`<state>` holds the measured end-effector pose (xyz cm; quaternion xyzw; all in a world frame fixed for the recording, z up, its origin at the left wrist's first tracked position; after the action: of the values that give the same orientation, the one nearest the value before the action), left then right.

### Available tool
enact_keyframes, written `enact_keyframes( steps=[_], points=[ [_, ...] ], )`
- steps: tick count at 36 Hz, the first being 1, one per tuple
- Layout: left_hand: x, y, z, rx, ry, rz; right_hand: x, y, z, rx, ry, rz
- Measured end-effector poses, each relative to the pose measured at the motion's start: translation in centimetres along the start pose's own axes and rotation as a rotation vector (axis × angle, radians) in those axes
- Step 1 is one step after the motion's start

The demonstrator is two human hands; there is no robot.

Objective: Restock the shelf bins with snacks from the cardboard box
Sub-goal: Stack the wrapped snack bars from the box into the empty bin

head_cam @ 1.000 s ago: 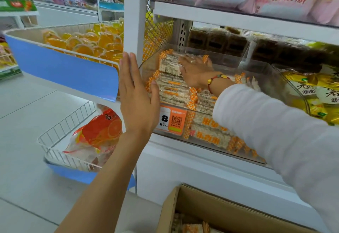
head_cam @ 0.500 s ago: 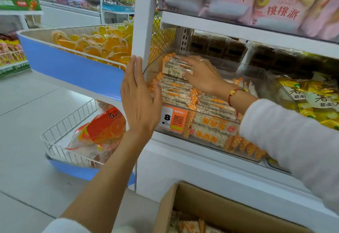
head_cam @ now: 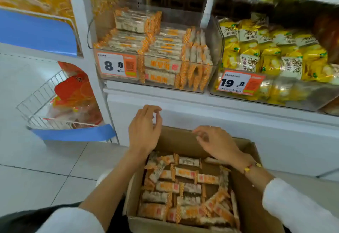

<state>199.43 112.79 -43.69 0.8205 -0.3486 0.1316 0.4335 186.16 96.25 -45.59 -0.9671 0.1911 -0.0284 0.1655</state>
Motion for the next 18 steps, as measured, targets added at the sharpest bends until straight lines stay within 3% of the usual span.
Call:
enact_keyframes(
  steps=[3,7,9,15,18],
  points=[
    [-4.6,-3.0,4.3,0.020,-0.221,-0.140,-2.4,3.6,5.1,0.003,-0.115,0.085],
    [-9.9,-7.2,10.9,0.088,-0.688,-0.265,-4.6,6.8,10.2,-0.007,-0.173,0.090],
    [-12.3,-9.2,13.3,0.109,-0.847,-0.352,-5.1,8.3,12.9,0.001,-0.258,0.096],
    [-15.6,-12.7,17.4,0.349,-0.892,-0.351,-4.6,10.7,19.3,-0.019,-0.534,0.063],
    [-16.0,-13.3,18.8,0.409,-0.833,-0.462,-4.2,12.4,22.4,-0.113,-0.626,0.101]
  ],
)
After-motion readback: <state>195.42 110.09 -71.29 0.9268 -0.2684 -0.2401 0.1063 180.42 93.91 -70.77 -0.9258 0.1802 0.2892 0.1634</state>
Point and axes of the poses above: each hand's wrist, its own x-axis towards the middle knuckle, its own z-axis out of the palm, y = z × x, the point moved 6 cm from there along x, towards the middle knuckle, and after that the axes turned 2 degrees about -x, right-handed, at the moved point
